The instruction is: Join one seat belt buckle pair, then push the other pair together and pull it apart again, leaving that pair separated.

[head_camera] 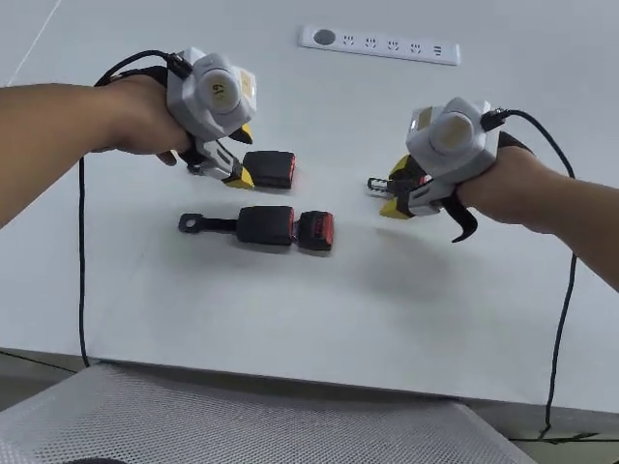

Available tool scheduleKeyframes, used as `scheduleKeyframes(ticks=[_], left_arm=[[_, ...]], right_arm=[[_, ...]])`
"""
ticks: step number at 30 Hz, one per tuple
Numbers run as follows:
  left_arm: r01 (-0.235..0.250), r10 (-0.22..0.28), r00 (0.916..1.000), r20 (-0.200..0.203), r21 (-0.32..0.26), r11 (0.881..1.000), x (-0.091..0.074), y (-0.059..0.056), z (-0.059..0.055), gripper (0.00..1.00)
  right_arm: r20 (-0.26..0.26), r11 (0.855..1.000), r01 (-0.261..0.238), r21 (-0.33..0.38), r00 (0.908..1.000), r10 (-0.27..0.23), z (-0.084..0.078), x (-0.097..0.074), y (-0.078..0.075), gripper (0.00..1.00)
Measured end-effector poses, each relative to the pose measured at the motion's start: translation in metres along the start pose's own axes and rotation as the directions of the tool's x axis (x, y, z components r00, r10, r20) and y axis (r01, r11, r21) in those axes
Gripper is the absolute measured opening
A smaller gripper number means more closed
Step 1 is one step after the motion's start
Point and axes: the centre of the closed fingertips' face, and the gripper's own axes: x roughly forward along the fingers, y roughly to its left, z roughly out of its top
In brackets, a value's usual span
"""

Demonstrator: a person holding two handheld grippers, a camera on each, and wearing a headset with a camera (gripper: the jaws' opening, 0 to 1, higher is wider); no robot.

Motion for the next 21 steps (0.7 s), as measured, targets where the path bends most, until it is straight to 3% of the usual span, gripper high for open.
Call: scheduleKeyframes(ticks=[7,21], left_arm=[[0.035,-0.035,0.9992,-0.021,0.027,0.999,0.008,0.001,-0.001,0.4],[0.104,-0.1,0.9931,-0.061,0.07,0.992,0.022,-0.004,-0.006,0.32]], right_arm=[[-0.023,1.0,0.011,0.018,0.9997,-0.01,-0.02,-0.002,-0.019,0.35],[-0.056,0.999,-0.039,0.004,0.9976,0.039,-0.037,0.014,-0.024,0.35]])
